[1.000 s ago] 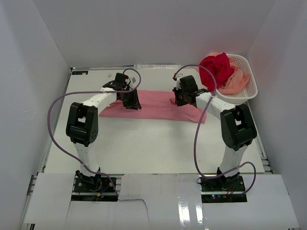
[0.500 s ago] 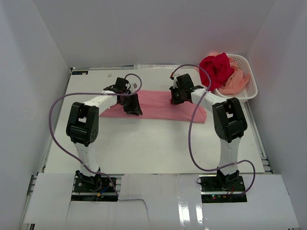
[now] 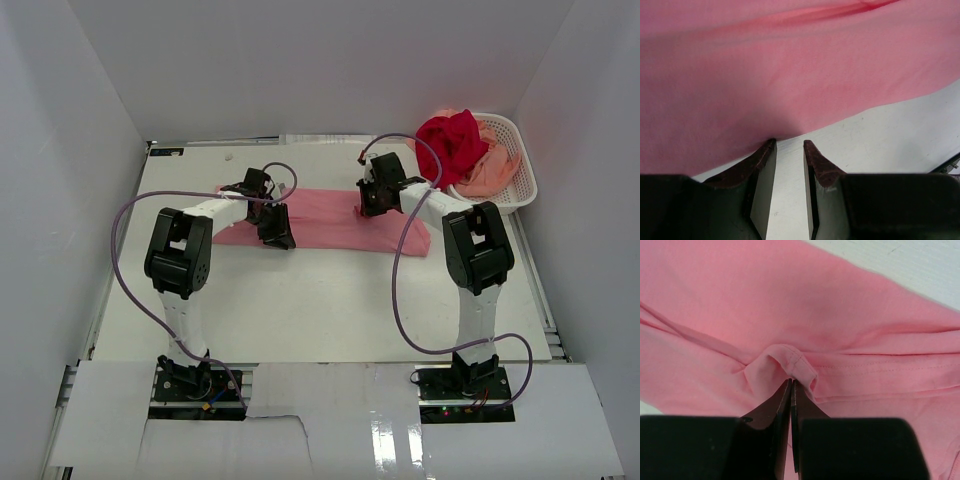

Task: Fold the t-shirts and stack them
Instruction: Fold the other side of the tshirt into a rectangle

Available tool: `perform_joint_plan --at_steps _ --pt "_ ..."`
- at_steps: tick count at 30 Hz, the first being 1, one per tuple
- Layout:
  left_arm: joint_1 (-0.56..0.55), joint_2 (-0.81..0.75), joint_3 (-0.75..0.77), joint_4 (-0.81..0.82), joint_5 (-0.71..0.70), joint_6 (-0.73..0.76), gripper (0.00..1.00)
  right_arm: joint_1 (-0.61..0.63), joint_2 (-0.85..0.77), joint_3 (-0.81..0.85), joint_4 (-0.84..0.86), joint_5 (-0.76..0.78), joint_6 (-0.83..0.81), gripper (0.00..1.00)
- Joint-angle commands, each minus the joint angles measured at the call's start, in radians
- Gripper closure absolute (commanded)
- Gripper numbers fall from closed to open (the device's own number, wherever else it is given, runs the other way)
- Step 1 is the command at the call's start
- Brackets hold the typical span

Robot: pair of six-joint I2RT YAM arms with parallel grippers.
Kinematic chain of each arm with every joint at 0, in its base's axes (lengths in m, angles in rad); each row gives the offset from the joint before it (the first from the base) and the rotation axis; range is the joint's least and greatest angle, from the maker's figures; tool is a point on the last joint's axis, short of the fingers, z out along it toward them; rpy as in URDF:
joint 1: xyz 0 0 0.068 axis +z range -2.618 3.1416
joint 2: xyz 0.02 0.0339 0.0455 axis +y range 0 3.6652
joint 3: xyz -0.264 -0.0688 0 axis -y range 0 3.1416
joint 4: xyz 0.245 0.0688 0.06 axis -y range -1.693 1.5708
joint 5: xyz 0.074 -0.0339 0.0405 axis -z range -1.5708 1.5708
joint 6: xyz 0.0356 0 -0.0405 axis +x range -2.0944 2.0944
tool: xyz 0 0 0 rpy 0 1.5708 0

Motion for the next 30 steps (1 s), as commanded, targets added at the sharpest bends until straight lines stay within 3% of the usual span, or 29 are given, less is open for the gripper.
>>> perform_joint_plan --at_steps 1,12,23,30 --pt "-0.002 0.009 0.009 -0.014 -0.045 0.012 0.61 -0.010 0.001 0.023 -0.004 0.015 -0.013 0.92" --pt "-0.002 0.014 -0.006 -0.015 -0.042 0.012 0.61 -0.025 0.115 0.132 -0.028 0.015 -0.030 0.92" --pt "-0.003 0.004 -0.019 -0.014 -0.045 0.014 0.60 -0.028 0.215 0.474 -0.051 -0.008 -0.082 0.92" --pt "-0.002 0.006 -0.020 -0.012 -0.042 0.012 0.60 -0.030 0.150 0.429 0.008 -0.068 -0.084 0.89"
